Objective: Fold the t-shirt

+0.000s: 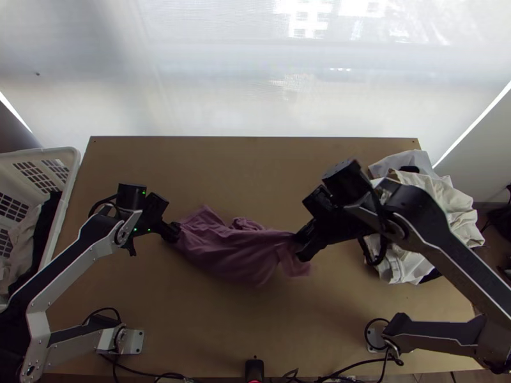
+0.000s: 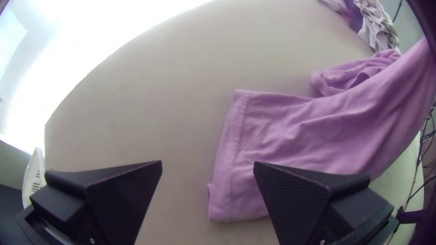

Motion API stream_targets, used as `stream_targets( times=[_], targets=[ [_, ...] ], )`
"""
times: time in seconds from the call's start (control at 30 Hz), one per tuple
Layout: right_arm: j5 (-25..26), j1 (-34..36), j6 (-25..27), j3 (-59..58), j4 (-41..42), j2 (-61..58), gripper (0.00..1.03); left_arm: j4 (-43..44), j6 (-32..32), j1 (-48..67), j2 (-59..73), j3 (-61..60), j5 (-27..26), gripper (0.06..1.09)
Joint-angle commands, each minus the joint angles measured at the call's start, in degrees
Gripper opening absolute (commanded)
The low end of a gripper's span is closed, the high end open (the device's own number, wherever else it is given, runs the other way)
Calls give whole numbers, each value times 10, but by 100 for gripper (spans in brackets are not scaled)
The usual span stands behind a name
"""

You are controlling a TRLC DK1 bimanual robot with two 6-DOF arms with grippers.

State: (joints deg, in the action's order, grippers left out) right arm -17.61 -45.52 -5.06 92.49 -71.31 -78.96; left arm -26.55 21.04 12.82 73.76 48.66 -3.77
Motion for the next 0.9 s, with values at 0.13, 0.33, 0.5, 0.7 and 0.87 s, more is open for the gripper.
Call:
stream_targets(
  times=[0.13, 0.33, 0.5, 0.7, 0.87],
  targets=[
    [-15, 33, 4, -13, -35, 53, 3, 83, -13, 66, 169, 80, 2, 104],
    [-20, 34, 4, -26, -36, 57, 3, 87, -32, 90, 300, 202, -4, 104],
    [-24, 32, 4, -30, -35, 56, 3, 3, -63, 101, 358, 306, -58, 104],
    [-23, 32, 5, -33, -33, 56, 3, -84, -53, 104, 334, 321, -94, 104],
    [-23, 33, 4, -34, -26, 53, 3, -114, -12, 110, 311, 298, -93, 104]
  ],
)
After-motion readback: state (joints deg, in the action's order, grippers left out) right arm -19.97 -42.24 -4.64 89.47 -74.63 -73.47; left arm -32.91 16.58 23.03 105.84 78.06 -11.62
